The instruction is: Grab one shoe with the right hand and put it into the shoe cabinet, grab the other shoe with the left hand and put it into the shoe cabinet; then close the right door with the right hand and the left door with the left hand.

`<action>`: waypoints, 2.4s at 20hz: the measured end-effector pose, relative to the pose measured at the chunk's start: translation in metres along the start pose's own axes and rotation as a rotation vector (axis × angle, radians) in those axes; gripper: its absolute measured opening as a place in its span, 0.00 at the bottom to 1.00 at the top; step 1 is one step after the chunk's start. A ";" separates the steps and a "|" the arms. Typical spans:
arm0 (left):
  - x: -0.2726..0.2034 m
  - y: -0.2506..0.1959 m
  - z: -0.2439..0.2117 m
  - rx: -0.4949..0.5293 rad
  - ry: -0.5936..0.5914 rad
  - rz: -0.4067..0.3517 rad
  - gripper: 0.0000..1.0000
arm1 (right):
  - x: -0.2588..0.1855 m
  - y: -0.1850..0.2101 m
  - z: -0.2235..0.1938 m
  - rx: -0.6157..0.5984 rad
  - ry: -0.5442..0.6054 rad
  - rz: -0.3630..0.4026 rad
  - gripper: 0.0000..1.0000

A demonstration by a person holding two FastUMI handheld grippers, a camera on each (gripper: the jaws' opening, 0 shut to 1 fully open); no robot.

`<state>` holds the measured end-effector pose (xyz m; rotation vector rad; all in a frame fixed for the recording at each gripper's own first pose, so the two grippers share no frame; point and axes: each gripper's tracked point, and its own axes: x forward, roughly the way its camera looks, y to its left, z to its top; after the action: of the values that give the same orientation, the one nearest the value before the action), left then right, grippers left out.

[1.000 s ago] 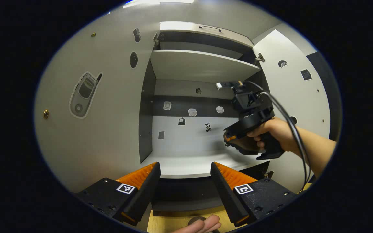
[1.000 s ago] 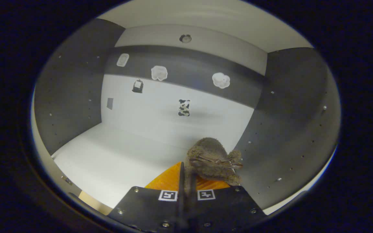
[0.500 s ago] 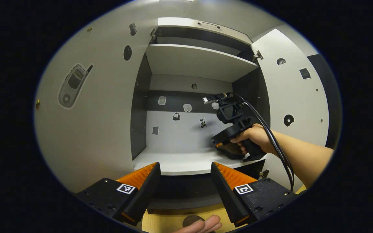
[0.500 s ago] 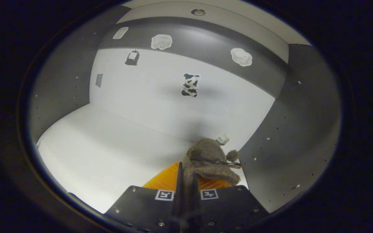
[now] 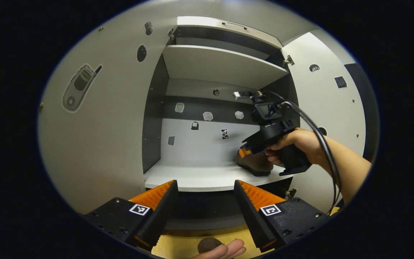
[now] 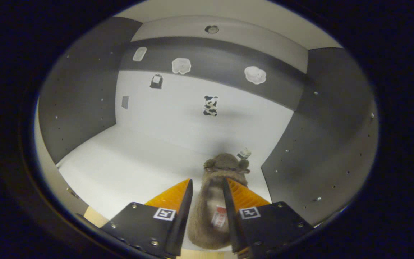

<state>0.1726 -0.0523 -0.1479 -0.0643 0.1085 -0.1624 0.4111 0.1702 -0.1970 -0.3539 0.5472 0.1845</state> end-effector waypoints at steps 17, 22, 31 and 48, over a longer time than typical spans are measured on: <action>-0.021 -0.023 -0.085 0.027 0.157 0.038 0.96 | -0.272 -0.008 -0.069 0.249 -0.509 -0.012 0.98; -0.036 -0.006 -0.161 -0.001 0.271 0.048 0.96 | -0.294 0.014 -0.114 0.245 -0.554 0.021 0.98; -0.067 0.006 -0.309 -0.036 0.597 0.056 0.95 | -0.291 -0.018 -0.160 0.394 -0.590 -0.085 0.98; -0.079 0.022 -0.324 -0.015 0.710 0.098 0.01 | -0.283 0.004 -0.189 0.309 -0.533 -0.073 0.99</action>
<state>0.0615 -0.0357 -0.4631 -0.0139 0.8199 -0.0806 0.0827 0.0810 -0.1969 -0.0154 0.0320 0.1145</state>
